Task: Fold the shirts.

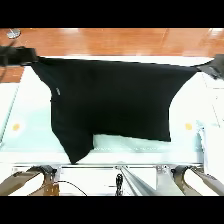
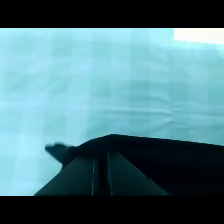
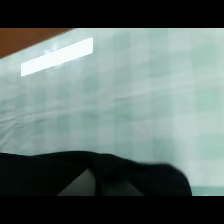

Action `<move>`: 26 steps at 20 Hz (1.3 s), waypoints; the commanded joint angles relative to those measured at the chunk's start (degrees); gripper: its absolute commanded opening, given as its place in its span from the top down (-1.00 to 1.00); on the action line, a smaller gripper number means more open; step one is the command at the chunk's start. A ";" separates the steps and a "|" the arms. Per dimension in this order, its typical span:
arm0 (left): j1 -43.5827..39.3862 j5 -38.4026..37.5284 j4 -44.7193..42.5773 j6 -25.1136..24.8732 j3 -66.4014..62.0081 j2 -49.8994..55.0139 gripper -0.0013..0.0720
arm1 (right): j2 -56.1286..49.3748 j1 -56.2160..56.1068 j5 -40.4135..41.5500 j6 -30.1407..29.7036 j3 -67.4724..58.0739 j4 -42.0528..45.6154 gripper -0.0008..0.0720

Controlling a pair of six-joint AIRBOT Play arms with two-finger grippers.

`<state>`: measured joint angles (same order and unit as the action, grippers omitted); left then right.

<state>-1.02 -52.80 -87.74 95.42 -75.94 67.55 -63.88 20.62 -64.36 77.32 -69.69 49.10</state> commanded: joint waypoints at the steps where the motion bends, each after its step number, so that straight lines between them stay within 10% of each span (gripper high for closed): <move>1: -0.09 7.41 4.57 4.37 -1.97 12.70 0.90 | -15.85 -5.18 8.04 -0.24 -5.60 -1.01 0.92; 10: 0.79 3.87 19.67 -1.86 -7.82 26.12 0.90 | -36.00 -6.58 -0.31 5.53 -22.23 1.70 0.92; 16: 6.21 -20.96 19.85 -13.86 -12.68 26.43 0.90 | -34.82 -2.78 -18.34 0.04 -21.92 6.32 0.92; 22: 6.27 -24.02 17.14 -14.64 -5.14 28.89 0.90 | -34.86 -5.20 -11.26 3.54 -11.39 10.97 0.90; 23: 6.34 -24.90 17.27 -13.38 -4.68 29.29 0.74 | -34.91 -5.20 -9.84 4.79 -10.16 10.88 0.36; 24: 6.36 -26.29 17.22 -12.22 -4.72 29.57 -0.16 | -34.88 -5.20 -10.32 5.42 -9.94 10.51 -0.71; 25: 6.40 -27.78 16.98 -12.26 -4.92 29.55 -0.92 | -34.53 -5.18 -11.52 5.38 -9.94 9.86 -0.73; 26: 6.86 -30.77 15.54 -12.26 -5.66 29.53 -0.95 | -33.79 -4.70 -13.03 7.10 -9.94 10.29 -0.73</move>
<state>5.34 -77.62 -70.37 82.41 -81.78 96.60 -98.41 15.73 -75.96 81.84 -81.25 58.85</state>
